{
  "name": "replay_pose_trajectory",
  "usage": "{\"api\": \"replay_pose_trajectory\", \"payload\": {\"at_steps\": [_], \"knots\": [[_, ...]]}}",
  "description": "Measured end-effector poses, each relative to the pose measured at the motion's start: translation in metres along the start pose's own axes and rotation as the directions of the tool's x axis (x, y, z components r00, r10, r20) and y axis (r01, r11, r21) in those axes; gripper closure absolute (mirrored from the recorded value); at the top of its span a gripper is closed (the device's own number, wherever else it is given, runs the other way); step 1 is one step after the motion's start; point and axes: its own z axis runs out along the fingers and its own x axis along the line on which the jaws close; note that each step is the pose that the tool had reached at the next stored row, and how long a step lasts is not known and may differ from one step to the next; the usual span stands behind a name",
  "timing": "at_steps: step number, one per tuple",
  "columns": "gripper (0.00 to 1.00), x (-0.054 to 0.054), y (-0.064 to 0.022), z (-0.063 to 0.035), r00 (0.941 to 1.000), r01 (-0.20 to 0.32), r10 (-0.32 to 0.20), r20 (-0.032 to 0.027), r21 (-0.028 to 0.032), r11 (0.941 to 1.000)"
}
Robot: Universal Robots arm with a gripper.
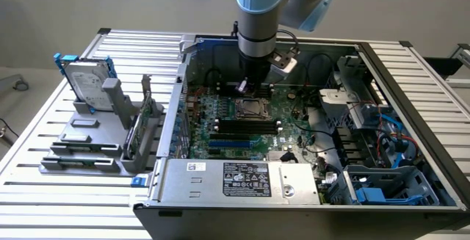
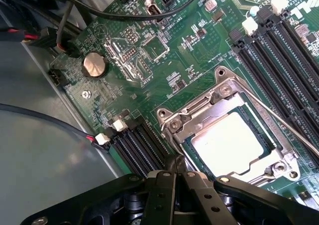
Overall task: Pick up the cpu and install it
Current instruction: 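Install the first cpu locking lever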
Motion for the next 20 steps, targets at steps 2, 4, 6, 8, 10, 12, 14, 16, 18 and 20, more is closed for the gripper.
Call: {"api": "replay_pose_trajectory", "payload": {"at_steps": [2, 4, 6, 8, 10, 12, 14, 16, 18, 20], "knots": [[0.89, 0.0006, 0.0008, 0.0000, 1.0000, 0.000, 0.000, 0.0003, 0.0007, 1.0000], [0.89, 0.0013, 0.0017, 0.0001, 1.0000, 0.000, 0.000, 0.0006, 0.0016, 1.0000], [0.89, 0.0020, 0.0026, 0.0002, 1.0000, 0.000, 0.000, 0.0006, 0.0022, 1.0000], [0.89, 0.0025, 0.0033, 0.0003, 1.0000, 0.000, 0.000, 0.0006, 0.0027, 1.0000], [0.89, 0.0029, 0.0038, 0.0003, 1.0000, 0.000, 0.000, 0.0007, 0.0028, 1.0000], [0.89, 0.0031, 0.0041, 0.0004, 1.0000, 0.000, 0.000, 0.0004, 0.0019, 1.0000], [0.89, 0.0032, 0.0043, 0.0005, 1.0000, 0.000, 0.000, 0.0001, 0.0008, 1.0000], [0.89, 0.0033, 0.0045, 0.0006, 1.0000, 0.000, 0.000, -0.0003, -0.0005, 1.0000], [0.89, 0.0034, 0.0046, 0.0006, 1.0000, 0.000, 0.000, -0.0006, -0.0016, 1.0000], [0.89, 0.0034, 0.0046, 0.0007, 1.0000, 0.000, 0.000, -0.0007, -0.0018, 1.0000]]}}
